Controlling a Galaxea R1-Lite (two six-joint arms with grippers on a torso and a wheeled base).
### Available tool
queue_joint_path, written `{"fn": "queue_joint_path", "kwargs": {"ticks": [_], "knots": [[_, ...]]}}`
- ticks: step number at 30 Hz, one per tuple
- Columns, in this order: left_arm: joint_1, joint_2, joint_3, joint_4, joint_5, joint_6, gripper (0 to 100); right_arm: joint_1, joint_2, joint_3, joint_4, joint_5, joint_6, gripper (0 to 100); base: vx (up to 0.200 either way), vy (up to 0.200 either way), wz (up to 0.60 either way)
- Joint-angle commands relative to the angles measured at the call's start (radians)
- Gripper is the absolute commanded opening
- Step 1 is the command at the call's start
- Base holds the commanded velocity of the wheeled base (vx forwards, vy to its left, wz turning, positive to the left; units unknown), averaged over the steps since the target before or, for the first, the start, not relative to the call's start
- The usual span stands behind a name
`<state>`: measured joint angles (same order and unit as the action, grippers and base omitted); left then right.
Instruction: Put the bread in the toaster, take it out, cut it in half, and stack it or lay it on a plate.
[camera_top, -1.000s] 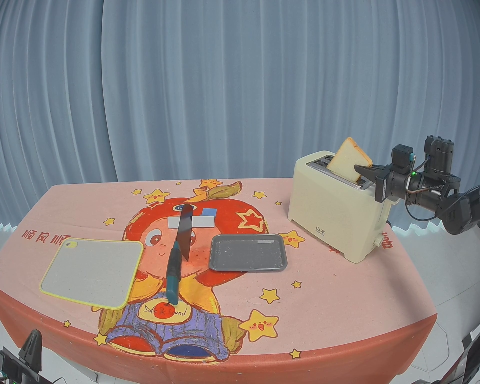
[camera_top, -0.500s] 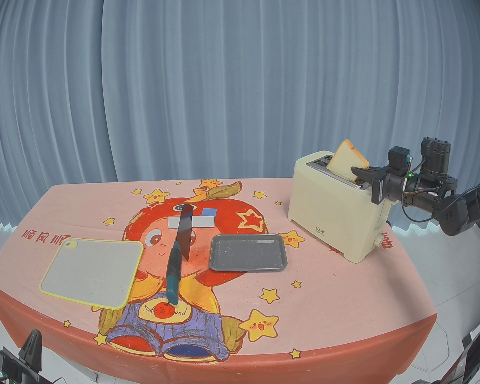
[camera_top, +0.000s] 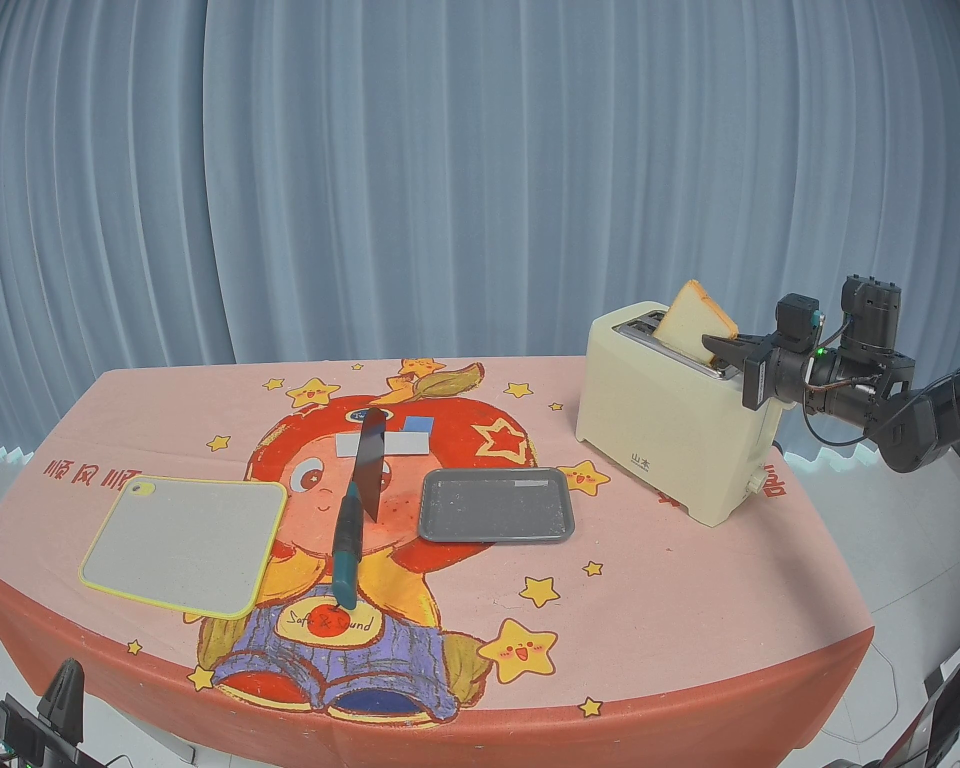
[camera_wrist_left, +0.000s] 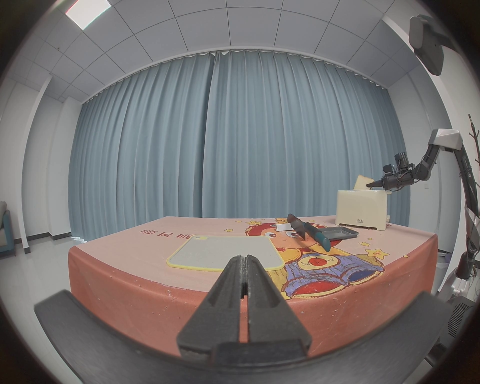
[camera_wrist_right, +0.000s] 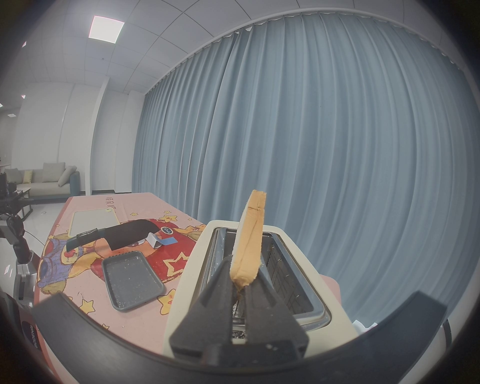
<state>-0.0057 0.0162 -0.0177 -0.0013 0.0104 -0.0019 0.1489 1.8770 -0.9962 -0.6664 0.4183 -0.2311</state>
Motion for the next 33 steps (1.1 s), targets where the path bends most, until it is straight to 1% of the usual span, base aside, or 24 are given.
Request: {"fn": "queue_joint_path", "kwargs": {"ticks": [1, 10, 22, 25, 27, 28, 33], "knots": [[0.000, -0.004, 0.018, 0.000, 0.000, -0.001, 0, 0.001, -0.001, 0.002, 0.002, 0.000, -0.001, 100, 0.000, 0.000, 0.00], [0.000, -0.004, 0.018, 0.000, 0.000, 0.000, 0, 0.006, -0.009, -0.004, 0.001, -0.012, 0.001, 100, 0.000, 0.000, 0.00], [0.000, -0.004, 0.018, 0.000, 0.000, 0.000, 0, 0.006, -0.056, 0.001, 0.001, -0.015, 0.006, 100, 0.000, 0.000, 0.00], [0.000, -0.004, 0.018, 0.000, 0.000, -0.001, 0, 0.008, -0.072, 0.005, 0.004, -0.035, 0.006, 100, 0.000, 0.000, 0.00], [0.000, -0.004, 0.018, 0.000, 0.000, -0.001, 0, 0.011, -0.098, 0.014, 0.014, -0.067, 0.009, 100, 0.000, 0.000, 0.00], [0.000, -0.004, 0.018, 0.000, 0.000, -0.001, 0, 0.015, -0.107, 0.021, 0.014, -0.073, 0.010, 100, 0.000, 0.000, 0.00], [0.000, -0.004, 0.018, 0.000, 0.000, -0.001, 0, 0.023, -0.153, 0.065, 0.013, -0.079, 0.013, 100, 0.000, 0.000, 0.00]]}}
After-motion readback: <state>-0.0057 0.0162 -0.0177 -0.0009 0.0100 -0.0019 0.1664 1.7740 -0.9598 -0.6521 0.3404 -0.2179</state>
